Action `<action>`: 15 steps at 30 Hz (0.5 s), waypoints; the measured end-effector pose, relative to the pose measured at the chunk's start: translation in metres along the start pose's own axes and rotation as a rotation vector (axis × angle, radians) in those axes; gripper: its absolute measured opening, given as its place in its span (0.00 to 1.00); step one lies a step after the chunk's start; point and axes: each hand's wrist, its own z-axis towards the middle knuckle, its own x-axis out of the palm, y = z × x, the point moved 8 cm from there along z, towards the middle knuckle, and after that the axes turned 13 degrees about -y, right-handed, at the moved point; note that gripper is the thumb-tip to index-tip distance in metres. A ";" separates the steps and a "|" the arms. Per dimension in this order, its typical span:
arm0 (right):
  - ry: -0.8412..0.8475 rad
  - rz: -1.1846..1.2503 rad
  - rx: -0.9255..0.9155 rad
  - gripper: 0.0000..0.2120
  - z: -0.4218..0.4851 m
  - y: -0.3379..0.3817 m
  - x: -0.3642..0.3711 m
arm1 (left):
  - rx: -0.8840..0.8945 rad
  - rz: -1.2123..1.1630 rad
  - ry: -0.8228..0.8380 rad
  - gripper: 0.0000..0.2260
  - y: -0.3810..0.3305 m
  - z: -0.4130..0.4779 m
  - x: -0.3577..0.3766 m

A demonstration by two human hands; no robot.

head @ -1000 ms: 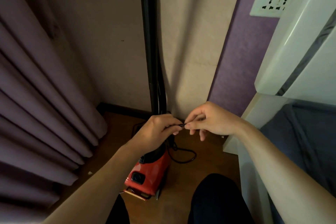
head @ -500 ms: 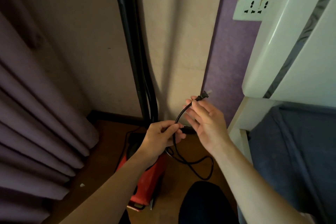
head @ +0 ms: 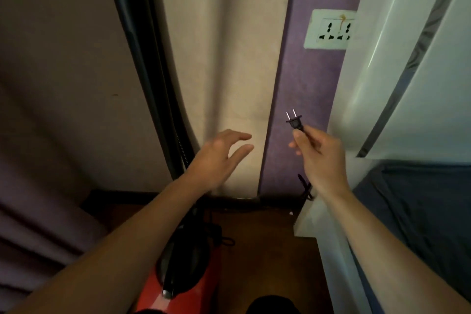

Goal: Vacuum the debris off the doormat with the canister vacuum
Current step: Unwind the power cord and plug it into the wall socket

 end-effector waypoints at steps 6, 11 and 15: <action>-0.174 -0.337 -0.441 0.14 0.040 0.034 -0.013 | 0.370 0.144 -0.222 0.17 -0.016 0.078 -0.016; -0.328 -0.370 -0.510 0.14 0.063 0.059 -0.021 | 0.653 0.250 -0.339 0.23 -0.037 0.124 -0.025; -0.424 -0.401 -0.512 0.14 0.083 0.069 -0.021 | 0.754 0.362 -0.371 0.32 -0.049 0.150 -0.029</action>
